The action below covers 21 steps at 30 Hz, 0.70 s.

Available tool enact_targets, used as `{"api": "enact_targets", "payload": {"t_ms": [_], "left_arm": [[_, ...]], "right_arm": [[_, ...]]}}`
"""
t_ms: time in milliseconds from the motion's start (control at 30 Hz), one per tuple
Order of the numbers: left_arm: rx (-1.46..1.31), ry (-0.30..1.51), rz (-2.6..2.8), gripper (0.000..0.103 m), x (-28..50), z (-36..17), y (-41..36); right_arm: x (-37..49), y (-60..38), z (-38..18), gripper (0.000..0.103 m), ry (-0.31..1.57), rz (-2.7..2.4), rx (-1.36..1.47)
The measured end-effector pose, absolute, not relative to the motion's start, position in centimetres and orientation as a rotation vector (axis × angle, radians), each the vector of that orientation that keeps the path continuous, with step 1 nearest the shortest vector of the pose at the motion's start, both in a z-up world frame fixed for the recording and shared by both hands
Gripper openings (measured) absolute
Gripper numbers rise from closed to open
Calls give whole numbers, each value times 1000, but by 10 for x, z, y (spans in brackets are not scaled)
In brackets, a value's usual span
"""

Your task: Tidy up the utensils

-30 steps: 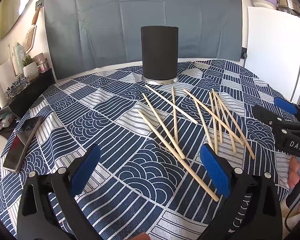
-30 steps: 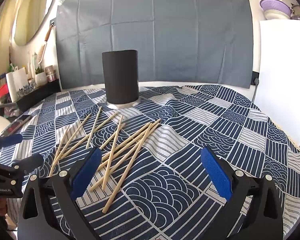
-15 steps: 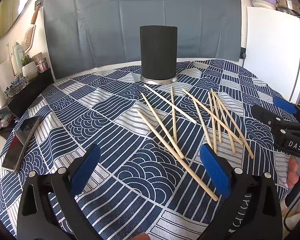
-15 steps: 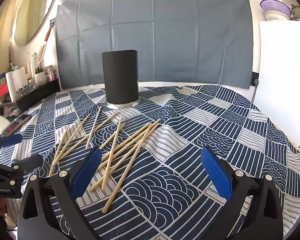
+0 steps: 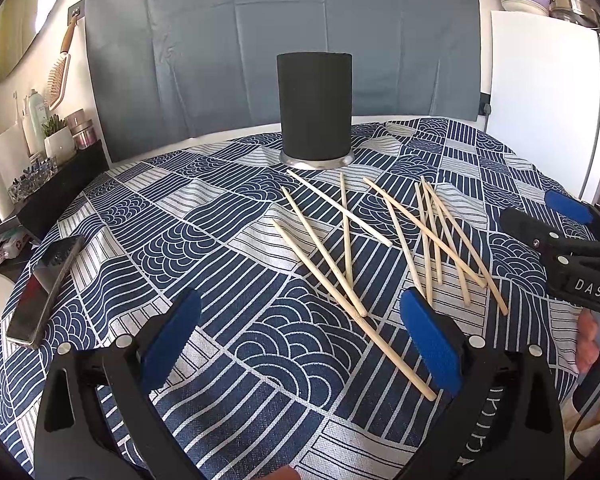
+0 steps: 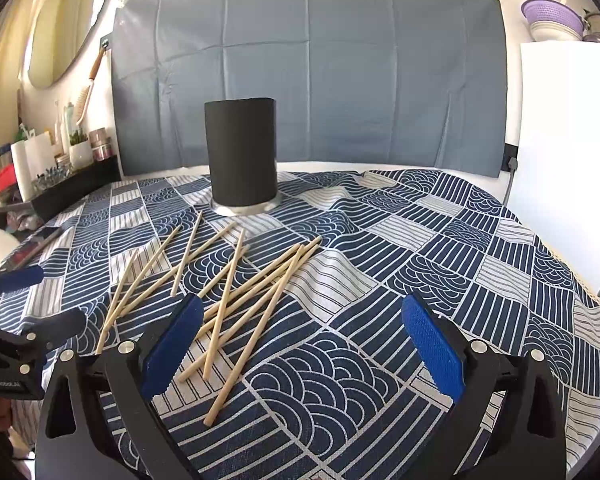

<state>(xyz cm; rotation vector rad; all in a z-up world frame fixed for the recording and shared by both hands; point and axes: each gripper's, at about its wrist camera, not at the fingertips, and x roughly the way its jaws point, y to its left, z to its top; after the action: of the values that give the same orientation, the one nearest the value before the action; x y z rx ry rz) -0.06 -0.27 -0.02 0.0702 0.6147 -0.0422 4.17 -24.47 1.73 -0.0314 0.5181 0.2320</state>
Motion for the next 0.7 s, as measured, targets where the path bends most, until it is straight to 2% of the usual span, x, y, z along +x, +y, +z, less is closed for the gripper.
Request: {"api": "enact_targets", "payload": {"t_ms": [467,700], "left_arm": [[62,702,-67,97,10,-7,-2],[58,737,-32,97,18,-2,5]], "right_arm": [[49,-242,14,95,573,230,-41],[62,-243,8,95,667,214,-31]]}}
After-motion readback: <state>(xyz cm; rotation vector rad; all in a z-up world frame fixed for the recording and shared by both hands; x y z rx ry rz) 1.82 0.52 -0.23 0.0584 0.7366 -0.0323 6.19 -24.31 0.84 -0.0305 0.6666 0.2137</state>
